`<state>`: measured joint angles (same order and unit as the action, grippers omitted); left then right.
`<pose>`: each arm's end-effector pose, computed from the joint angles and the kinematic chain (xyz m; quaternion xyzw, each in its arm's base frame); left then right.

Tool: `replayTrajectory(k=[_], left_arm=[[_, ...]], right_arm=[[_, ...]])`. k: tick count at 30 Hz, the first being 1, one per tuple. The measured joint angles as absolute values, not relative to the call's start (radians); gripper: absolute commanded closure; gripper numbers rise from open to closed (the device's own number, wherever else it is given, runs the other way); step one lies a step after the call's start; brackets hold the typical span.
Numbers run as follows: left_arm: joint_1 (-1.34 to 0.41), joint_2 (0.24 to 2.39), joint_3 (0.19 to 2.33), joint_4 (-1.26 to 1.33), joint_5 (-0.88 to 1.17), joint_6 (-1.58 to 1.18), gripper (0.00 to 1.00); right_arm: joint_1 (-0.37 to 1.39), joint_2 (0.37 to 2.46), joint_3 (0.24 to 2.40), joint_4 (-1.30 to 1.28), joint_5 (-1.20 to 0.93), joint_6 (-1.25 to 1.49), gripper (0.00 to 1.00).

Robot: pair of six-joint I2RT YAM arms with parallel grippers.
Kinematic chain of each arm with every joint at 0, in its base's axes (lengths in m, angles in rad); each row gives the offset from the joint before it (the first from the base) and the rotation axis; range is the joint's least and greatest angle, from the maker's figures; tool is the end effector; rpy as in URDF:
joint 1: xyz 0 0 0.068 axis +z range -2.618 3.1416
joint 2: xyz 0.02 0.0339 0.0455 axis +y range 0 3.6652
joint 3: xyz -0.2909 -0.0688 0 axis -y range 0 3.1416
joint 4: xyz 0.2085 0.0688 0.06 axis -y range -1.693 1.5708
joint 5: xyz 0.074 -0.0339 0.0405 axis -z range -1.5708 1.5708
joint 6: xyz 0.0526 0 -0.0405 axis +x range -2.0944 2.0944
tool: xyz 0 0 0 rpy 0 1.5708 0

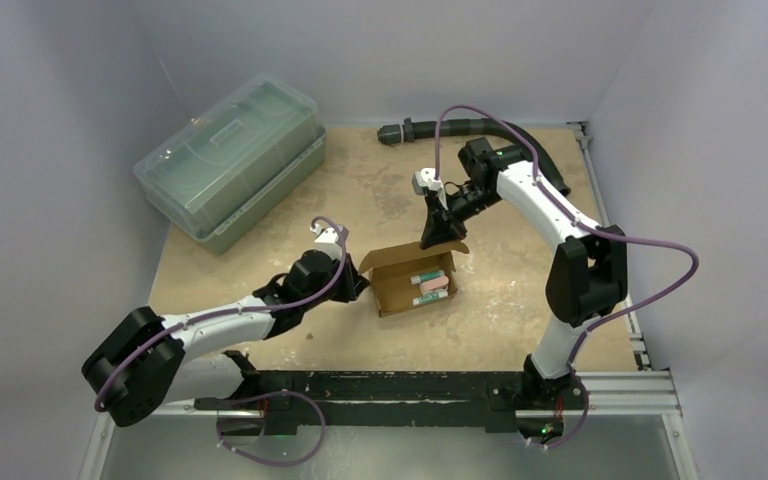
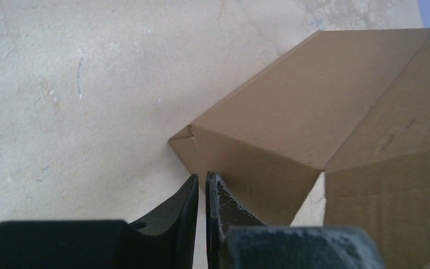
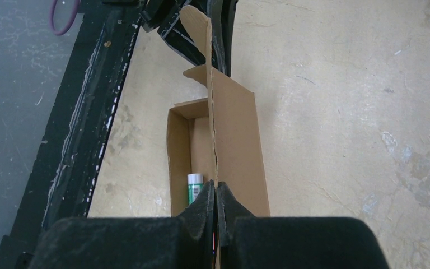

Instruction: Fold the paper box

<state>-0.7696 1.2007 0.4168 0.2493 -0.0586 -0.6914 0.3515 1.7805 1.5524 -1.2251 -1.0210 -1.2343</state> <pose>0.1556 -0.1465 0.2155 0.0194 0.8683 -0.3113 0.3857 0.2748 0.1485 0.3085 -0.6406 0.5908 0.4191 0.2547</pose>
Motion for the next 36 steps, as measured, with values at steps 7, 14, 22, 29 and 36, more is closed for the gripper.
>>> replayTrajectory(k=[7,14,22,29,36], left_arm=[[-0.768,1.216,0.417,0.304,-0.003,-0.695,0.92],[-0.766,1.238,0.417,0.336,0.024,-0.701,0.92],[-0.766,1.237,0.411,0.351,0.03,-0.747,0.92],[-0.765,1.232,0.41,0.364,0.039,-0.788,0.92],[-0.765,1.232,0.407,0.469,0.079,-0.835,0.92]], right_arm=[[0.351,1.781,1.554,-1.229,-1.021,-1.238,0.99],[0.347,1.781,1.555,-1.238,-1.021,-1.238,0.99],[0.346,1.781,1.556,-1.242,-1.021,-1.238,0.99],[0.344,1.781,1.556,-1.243,-1.022,-1.239,0.99],[0.347,1.794,1.556,-1.245,-1.04,-1.246,0.99]])
